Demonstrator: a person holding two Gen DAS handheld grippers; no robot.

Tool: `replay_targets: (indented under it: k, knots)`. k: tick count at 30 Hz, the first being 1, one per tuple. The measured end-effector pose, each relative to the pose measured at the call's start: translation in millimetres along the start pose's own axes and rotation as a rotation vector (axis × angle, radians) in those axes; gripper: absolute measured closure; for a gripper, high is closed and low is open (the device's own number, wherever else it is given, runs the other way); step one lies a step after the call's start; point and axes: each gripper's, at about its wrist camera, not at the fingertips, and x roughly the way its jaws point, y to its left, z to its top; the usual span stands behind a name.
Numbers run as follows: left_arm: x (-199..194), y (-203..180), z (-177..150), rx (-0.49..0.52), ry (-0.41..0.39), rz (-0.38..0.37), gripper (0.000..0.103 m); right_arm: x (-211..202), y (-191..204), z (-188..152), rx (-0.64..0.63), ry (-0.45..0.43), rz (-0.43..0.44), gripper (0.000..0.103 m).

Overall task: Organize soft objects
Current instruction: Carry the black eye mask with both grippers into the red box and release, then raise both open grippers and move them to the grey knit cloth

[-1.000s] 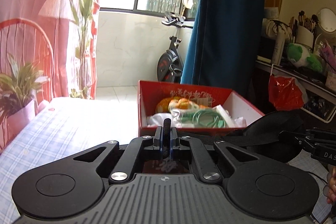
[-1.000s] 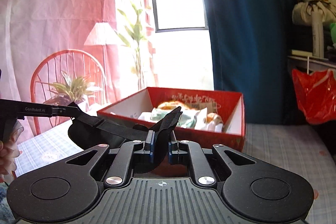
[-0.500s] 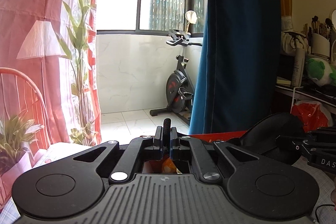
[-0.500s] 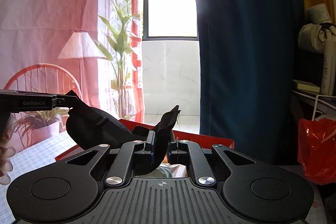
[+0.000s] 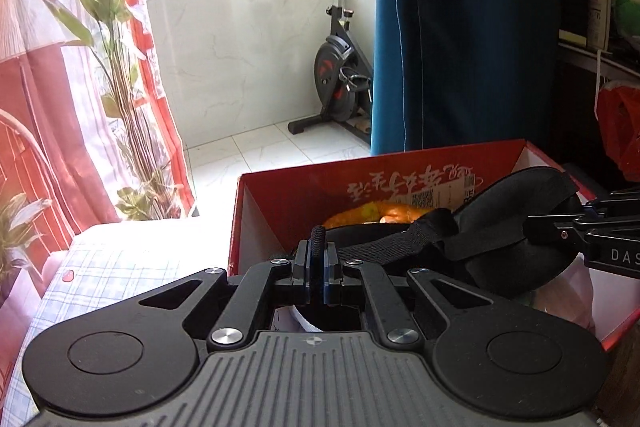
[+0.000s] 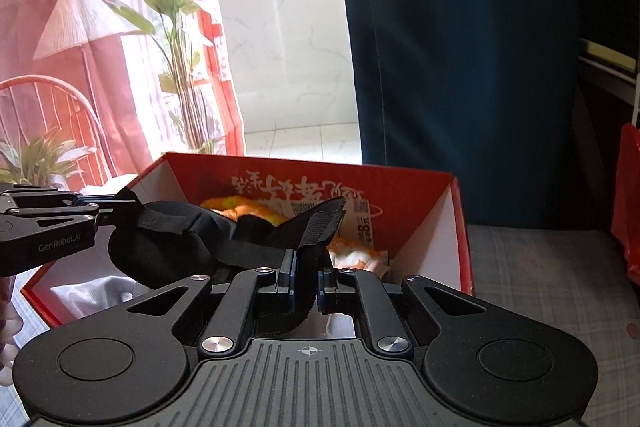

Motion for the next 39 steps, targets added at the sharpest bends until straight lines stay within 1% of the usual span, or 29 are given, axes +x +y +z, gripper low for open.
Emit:
replay_targets:
  k: [3,6,8,9,10,11,12,14,16,17,18,20,21,22,23,24,27,30,39]
  knots:
    - [3.1,7.2,-4.0,-0.012,0.021,-0.01,0.096,8.8,-2.0,-7.3,-0.003,0.031,-0.012,0.095]
    - [8.1,12.6,-2.5,-0.027,0.027,-0.016,0.096,11.3,-3.2,-9.9,0.011,0.031,-0.012,0.093]
    - [8.1,13.0,-2.1,-0.026,0.027,-0.021,0.095,12.3,-0.6,-7.7,-0.008,0.029,-0.019,0.091]
    - [8.1,13.4,-1.9,-0.026,0.027,-0.026,0.095,12.0,0.9,-8.0,-0.017,0.027,-0.022,0.087]
    - [7.7,14.0,-1.6,-0.028,0.023,-0.033,0.094,8.3,0.2,-7.7,-0.029,0.025,-0.028,0.085]
    - [5.6,14.2,-1.2,-0.03,0.022,-0.035,0.088,7.4,1.3,-7.4,-0.038,0.021,-0.033,0.084]
    - [4.4,14.7,-0.6,-0.036,0.019,-0.037,0.084,6.3,1.9,-6.4,-0.047,0.015,-0.038,0.08]
    - [1.4,16.0,-0.1,-0.051,0.013,-0.042,0.053,2.6,3.3,-5.7,-0.069,0.004,-0.045,0.071]
    - [-5.3,16.2,-0.5,-0.056,-0.011,-0.045,0.041,-3.9,4.9,-6.2,-0.093,-0.015,-0.06,0.049]
    - [-8.6,15.6,-0.7,-0.054,-0.017,-0.043,0.035,-6.5,5.7,-6.7,-0.1,-0.023,-0.06,0.044]
    - [-11.7,15.0,-0.9,-0.05,-0.021,-0.043,0.032,-10.3,5.8,-7.2,-0.105,-0.03,-0.061,0.039]
    - [-19.5,13.6,-1.7,-0.045,-0.031,-0.043,0.018,-17.6,6.1,-8.4,-0.114,-0.036,-0.062,0.035]
    - [-24.5,13.2,-2.4,-0.046,-0.04,-0.045,0.015,-19.8,7.0,-8.9,-0.117,-0.037,-0.066,0.029]
    - [-29.1,12.9,-3.1,-0.047,-0.048,-0.048,0.009,-23.0,7.7,-9.2,-0.12,-0.042,-0.069,0.022]
    - [-34.1,12.6,-3.7,-0.048,-0.056,-0.051,0.006,-27.3,8.4,-10.0,-0.123,-0.05,-0.067,0.018]
    - [-39.0,12.2,-4.5,-0.048,-0.064,-0.055,0.005,-30.2,9.0,-10.6,-0.124,-0.056,-0.066,0.012]
    - [-51.2,11.4,-7.7,-0.044,-0.067,-0.059,0.002,-40.6,11.0,-13.2,-0.128,-0.072,-0.069,0.001]
    - [-62.0,10.0,-12.5,-0.041,-0.052,-0.059,0.0,-52.5,14.3,-16.8,-0.13,-0.084,-0.079,0.001]
    - [-105.6,1.0,-36.4,-0.029,-0.056,-0.049,0.0,-94.4,22.3,-35.8,-0.099,-0.124,-0.051,0.0]
